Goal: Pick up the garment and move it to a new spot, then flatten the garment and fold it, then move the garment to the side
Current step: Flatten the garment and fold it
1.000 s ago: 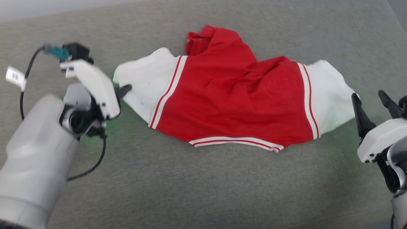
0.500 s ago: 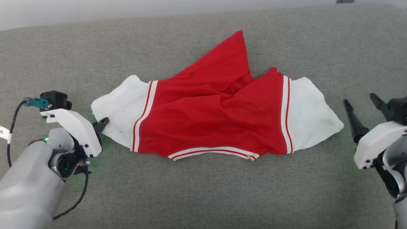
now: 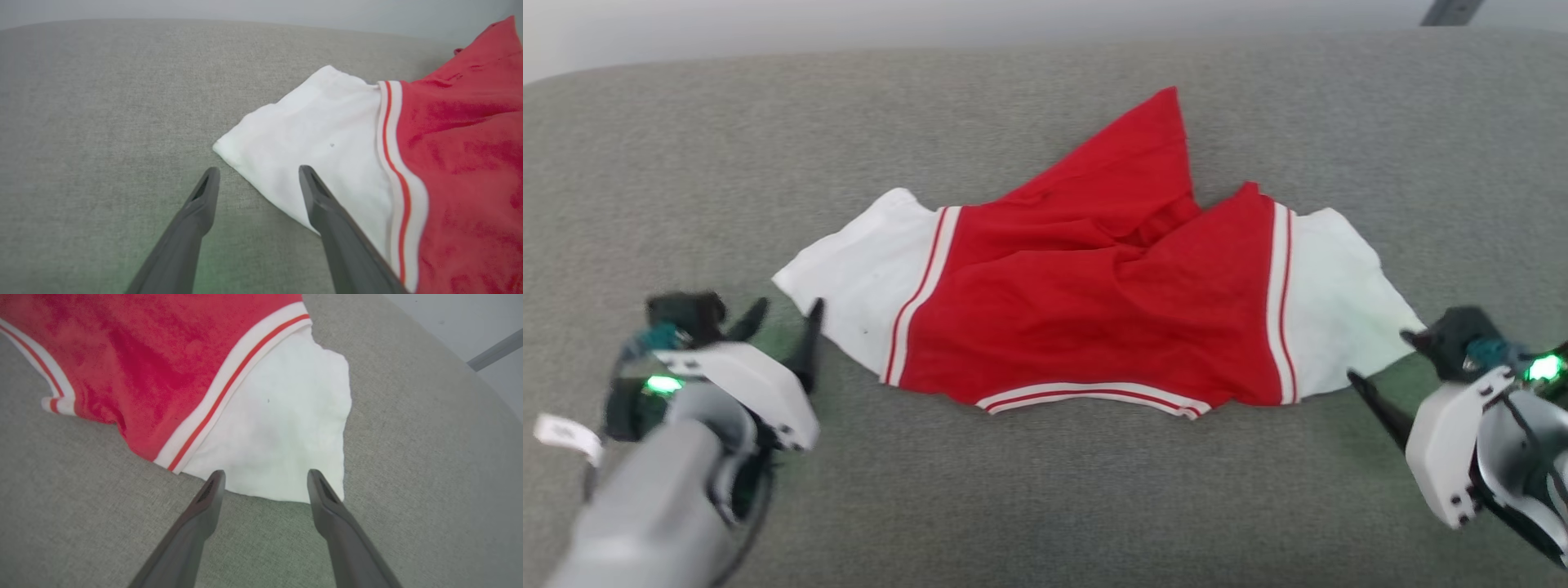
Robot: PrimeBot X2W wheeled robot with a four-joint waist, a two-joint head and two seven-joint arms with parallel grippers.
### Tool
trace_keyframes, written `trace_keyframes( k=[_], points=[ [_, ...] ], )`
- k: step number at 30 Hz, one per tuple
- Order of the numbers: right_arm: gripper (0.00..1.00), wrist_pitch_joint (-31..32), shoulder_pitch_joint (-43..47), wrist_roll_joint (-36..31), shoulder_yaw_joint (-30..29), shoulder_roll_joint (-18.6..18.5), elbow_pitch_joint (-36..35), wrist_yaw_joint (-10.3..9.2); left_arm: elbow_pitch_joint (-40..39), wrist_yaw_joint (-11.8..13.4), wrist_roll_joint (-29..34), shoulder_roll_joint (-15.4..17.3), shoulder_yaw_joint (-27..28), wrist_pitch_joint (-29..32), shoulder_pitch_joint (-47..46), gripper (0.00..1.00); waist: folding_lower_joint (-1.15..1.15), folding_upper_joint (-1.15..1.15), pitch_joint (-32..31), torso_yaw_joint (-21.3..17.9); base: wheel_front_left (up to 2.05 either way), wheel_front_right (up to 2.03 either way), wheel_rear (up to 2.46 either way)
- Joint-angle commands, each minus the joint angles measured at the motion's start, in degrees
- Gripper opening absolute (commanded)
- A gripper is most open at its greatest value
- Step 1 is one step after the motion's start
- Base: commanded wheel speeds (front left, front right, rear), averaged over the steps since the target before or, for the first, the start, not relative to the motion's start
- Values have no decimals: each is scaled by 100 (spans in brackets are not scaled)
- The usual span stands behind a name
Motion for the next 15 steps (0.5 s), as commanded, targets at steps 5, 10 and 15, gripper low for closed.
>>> trace_keyframes(
  k=[5,10,15],
  points=[
    [100,470,74,413,700,-683,-267,-4,-625,474,522,-251,65,-688,574,100,0,0,7,321,0,0,0],
    [100,591,-139,605,1012,-1132,-269,-4,-1980,1155,1601,-549,886,-714,1288,100,0,0,108,611,0,0,0],
    [100,517,-347,760,1239,-1371,-42,-4,-2993,1454,2779,-991,1595,-719,2013,100,0,0,230,889,0,0,0]
  ],
)
